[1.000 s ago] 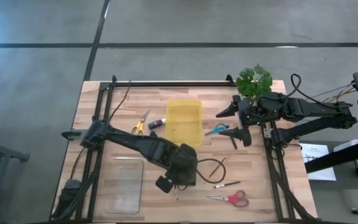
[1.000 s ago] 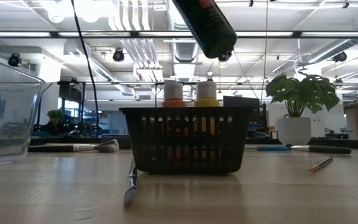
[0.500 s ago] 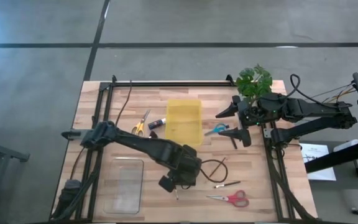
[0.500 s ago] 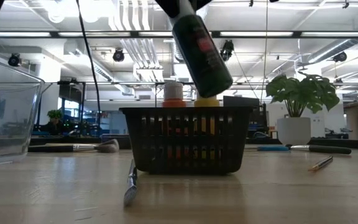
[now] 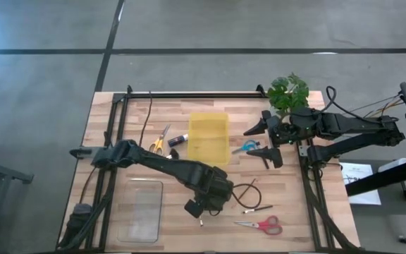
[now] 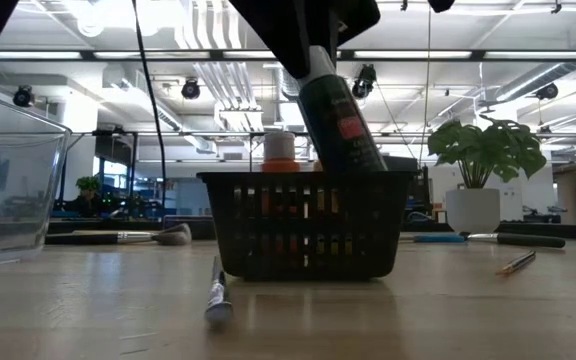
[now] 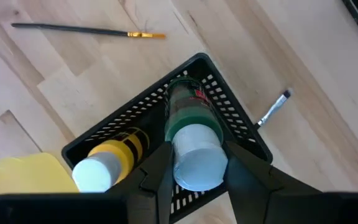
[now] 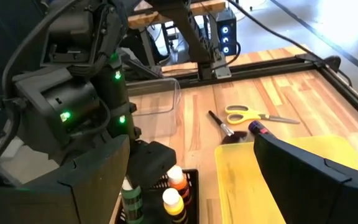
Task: Pick & Place Paint Supplies
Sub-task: Put the green paint bottle into the black bin
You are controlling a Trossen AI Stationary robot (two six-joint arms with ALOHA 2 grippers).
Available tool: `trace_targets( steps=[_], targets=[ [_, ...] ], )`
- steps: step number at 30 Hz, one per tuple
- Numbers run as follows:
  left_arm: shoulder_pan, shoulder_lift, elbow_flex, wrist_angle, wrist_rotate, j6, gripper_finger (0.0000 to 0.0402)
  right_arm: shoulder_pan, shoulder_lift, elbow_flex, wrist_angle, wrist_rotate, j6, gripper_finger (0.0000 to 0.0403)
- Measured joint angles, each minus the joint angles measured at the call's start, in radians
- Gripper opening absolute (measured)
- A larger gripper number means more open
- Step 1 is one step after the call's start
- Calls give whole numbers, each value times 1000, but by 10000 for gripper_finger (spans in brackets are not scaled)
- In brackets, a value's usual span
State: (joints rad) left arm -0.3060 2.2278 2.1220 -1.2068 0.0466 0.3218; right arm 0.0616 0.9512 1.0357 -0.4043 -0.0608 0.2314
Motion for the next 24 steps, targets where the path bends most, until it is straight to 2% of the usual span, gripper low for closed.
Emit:
trace_targets(
  steps=[24],
  targets=[
    [11, 29, -2, -27, 14, 24, 120, 0, -21, -38, 45, -8, -4, 343]
  ],
)
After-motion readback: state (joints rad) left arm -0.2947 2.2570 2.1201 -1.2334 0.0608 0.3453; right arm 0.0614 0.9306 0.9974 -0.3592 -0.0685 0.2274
